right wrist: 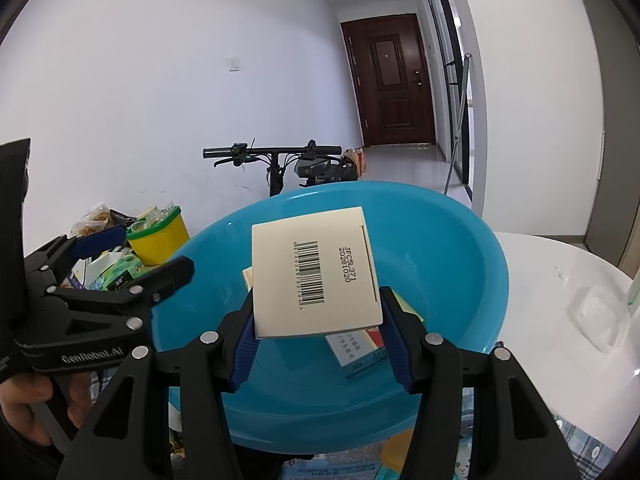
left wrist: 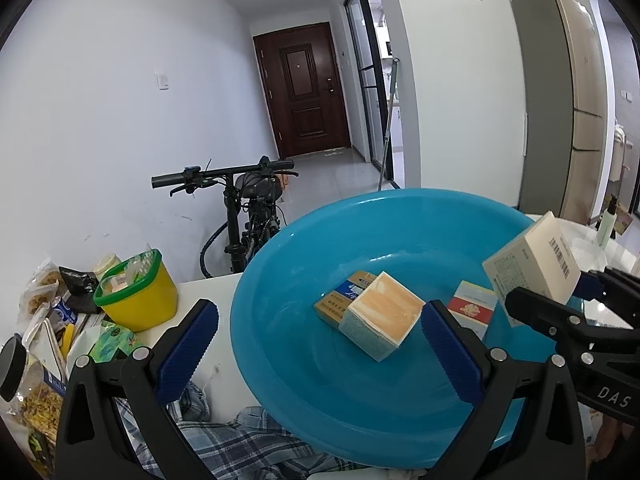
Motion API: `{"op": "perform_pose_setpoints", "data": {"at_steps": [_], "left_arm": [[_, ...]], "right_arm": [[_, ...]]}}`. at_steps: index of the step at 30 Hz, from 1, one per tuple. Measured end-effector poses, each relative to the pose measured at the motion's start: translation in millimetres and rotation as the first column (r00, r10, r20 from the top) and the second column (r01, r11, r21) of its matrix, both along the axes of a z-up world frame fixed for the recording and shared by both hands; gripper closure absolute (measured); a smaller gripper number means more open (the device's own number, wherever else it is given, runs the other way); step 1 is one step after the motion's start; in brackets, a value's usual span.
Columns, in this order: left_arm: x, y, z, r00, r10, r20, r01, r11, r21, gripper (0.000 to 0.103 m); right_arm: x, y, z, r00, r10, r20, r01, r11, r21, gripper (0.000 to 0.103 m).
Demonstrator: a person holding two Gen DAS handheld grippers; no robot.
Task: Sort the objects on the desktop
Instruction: 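Lower the cream barcode box into the basin and open the right gripper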
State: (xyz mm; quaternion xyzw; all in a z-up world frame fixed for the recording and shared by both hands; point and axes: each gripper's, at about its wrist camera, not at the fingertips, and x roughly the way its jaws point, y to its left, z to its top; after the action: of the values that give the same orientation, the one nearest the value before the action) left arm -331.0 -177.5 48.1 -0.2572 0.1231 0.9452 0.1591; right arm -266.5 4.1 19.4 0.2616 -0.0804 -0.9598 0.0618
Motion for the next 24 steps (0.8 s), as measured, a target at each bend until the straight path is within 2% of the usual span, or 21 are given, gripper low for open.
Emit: {"op": "perform_pose_setpoints", "data": {"at_steps": [11, 12, 13, 15, 19, 21, 24], "left_arm": [[0, -3, 3, 1.000, 0.005, -0.011, -0.006, 1.000, -0.011, 0.000], [2, -3, 4, 1.000, 0.005, -0.015, -0.006, 1.000, -0.016, 0.000], [4, -3, 6, 1.000, 0.005, -0.022, -0.005, 1.000, -0.024, 0.000], [10, -6, 8, 0.998, 0.028, -0.047, -0.031, 0.998, -0.052, 0.000], [22, -17, 9, 0.997, 0.043, -0.070, -0.048, 0.996, -0.076, 0.000], [27, -25, 10, 0.996, 0.054, -0.068, -0.058, 0.996, -0.063, 0.000], [33, -37, 7, 0.997, 0.061, -0.053, -0.064, 0.996, -0.062, 0.000]], "right_arm": [[2, -3, 1, 1.000, -0.008, -0.008, 0.009, 1.000, 0.016, 0.048], [3, -3, 1, 1.000, -0.016, -0.013, 0.016, 1.000, 0.013, 0.041], [2, -5, 1, 1.000, -0.024, -0.010, 0.024, 0.999, 0.021, 0.018], [2, -10, 0, 0.999, -0.040, -0.002, 0.040, 0.998, 0.048, 0.000], [6, -14, 4, 0.999, -0.029, -0.023, 0.030, 0.998, 0.048, 0.000], [7, -16, 6, 0.999, -0.024, -0.022, 0.025, 0.998, 0.051, 0.000], [13, -15, 11, 0.999, -0.009, -0.040, 0.010, 1.000, 0.015, 0.000]]}}
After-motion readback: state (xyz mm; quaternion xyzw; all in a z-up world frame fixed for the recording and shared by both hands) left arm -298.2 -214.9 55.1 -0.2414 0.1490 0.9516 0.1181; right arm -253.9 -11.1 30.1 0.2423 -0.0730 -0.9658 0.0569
